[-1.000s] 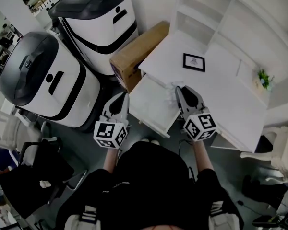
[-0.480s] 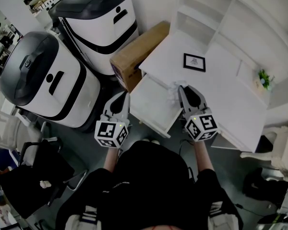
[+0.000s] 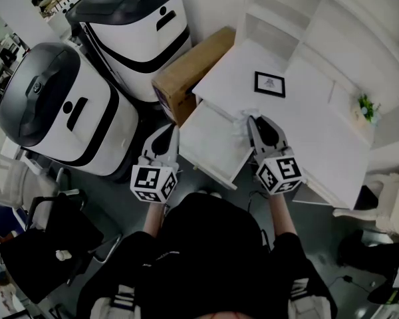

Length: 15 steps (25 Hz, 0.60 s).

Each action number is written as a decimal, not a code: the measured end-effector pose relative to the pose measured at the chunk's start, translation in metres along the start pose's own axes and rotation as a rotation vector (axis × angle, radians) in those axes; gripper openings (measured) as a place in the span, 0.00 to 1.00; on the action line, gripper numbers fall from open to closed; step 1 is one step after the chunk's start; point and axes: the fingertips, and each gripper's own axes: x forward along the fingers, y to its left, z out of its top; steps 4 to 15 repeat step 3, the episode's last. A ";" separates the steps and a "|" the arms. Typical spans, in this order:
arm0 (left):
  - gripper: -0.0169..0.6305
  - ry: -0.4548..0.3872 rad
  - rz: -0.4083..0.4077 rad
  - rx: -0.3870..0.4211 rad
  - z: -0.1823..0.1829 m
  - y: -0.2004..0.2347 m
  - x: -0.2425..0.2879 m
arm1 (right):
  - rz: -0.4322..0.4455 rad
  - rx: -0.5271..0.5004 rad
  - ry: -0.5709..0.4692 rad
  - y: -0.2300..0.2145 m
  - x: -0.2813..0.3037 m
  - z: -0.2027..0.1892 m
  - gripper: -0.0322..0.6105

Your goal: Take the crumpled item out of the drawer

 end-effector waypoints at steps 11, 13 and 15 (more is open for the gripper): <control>0.02 -0.001 0.001 0.000 0.000 0.002 0.001 | -0.002 -0.004 0.002 -0.001 0.001 -0.001 0.12; 0.02 -0.001 0.001 0.000 0.000 0.002 0.001 | -0.002 -0.004 0.002 -0.001 0.001 -0.001 0.12; 0.02 -0.001 0.001 0.000 0.000 0.002 0.001 | -0.002 -0.004 0.002 -0.001 0.001 -0.001 0.12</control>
